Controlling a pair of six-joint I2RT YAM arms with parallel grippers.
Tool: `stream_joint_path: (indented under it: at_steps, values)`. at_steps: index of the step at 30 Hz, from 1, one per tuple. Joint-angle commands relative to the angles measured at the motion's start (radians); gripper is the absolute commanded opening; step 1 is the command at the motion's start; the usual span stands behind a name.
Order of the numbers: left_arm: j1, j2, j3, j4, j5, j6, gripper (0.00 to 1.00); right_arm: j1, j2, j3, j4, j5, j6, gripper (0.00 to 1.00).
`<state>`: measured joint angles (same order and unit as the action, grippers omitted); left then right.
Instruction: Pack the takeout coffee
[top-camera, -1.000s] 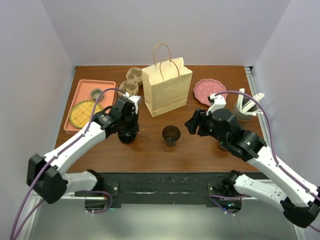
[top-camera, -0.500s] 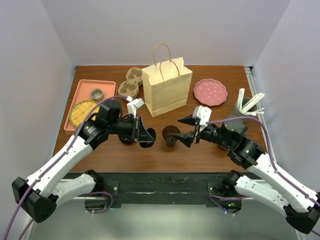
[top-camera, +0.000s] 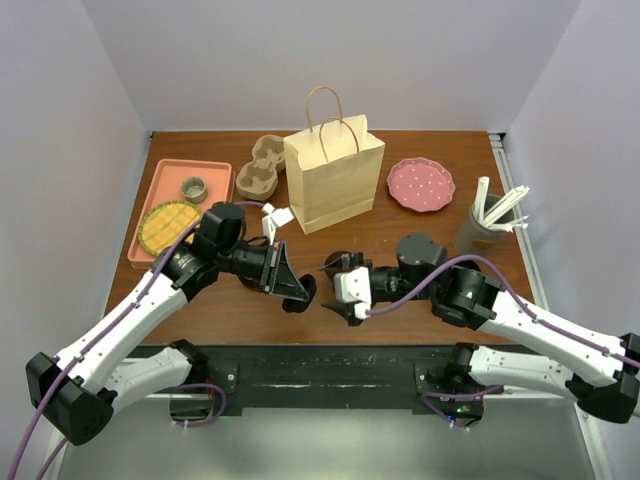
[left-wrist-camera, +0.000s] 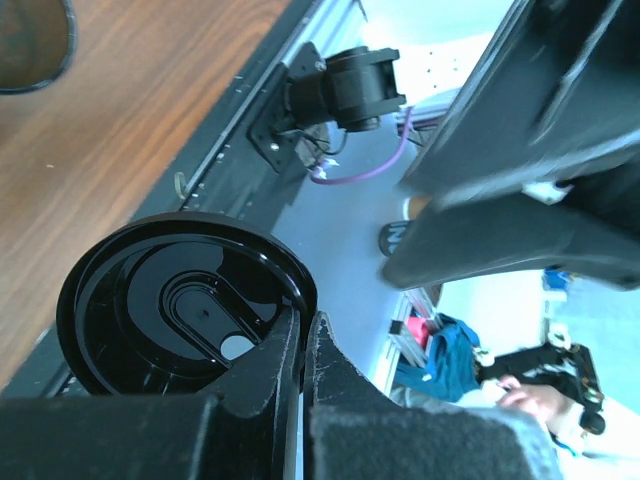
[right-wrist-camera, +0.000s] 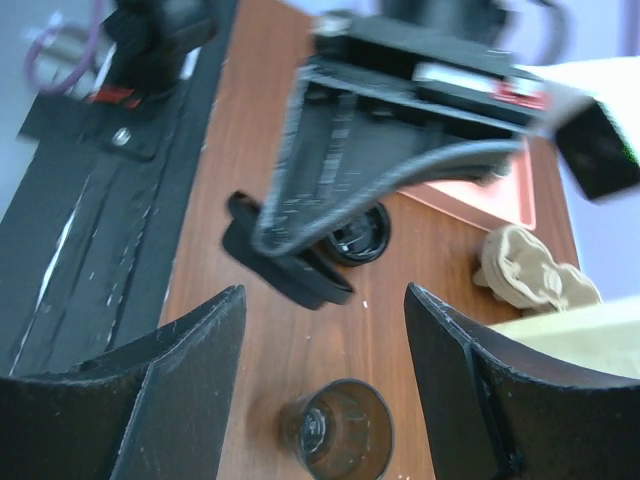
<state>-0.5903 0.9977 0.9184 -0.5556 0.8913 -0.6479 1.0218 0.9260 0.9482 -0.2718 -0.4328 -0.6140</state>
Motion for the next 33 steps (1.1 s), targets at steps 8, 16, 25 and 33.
stream_joint_path:
  at_steps: [8,16,25,33]
  values:
    - [-0.003,0.005,-0.013,0.099,0.155,-0.110,0.00,0.165,0.048,0.009,-0.011,0.215,-0.199,0.69]
    - [-0.003,0.025,-0.010,0.091,0.155,-0.118,0.00,0.204,0.111,-0.002,0.005,0.267,-0.280,0.56]
    - [-0.002,0.114,0.094,0.105,0.120,-0.104,0.23,0.207,0.045,-0.055,0.046,0.284,-0.212,0.01]
    - [0.037,0.367,0.638,-0.251,-0.512,0.146,0.63,0.207,-0.074,-0.052,0.126,0.262,0.376,0.01]
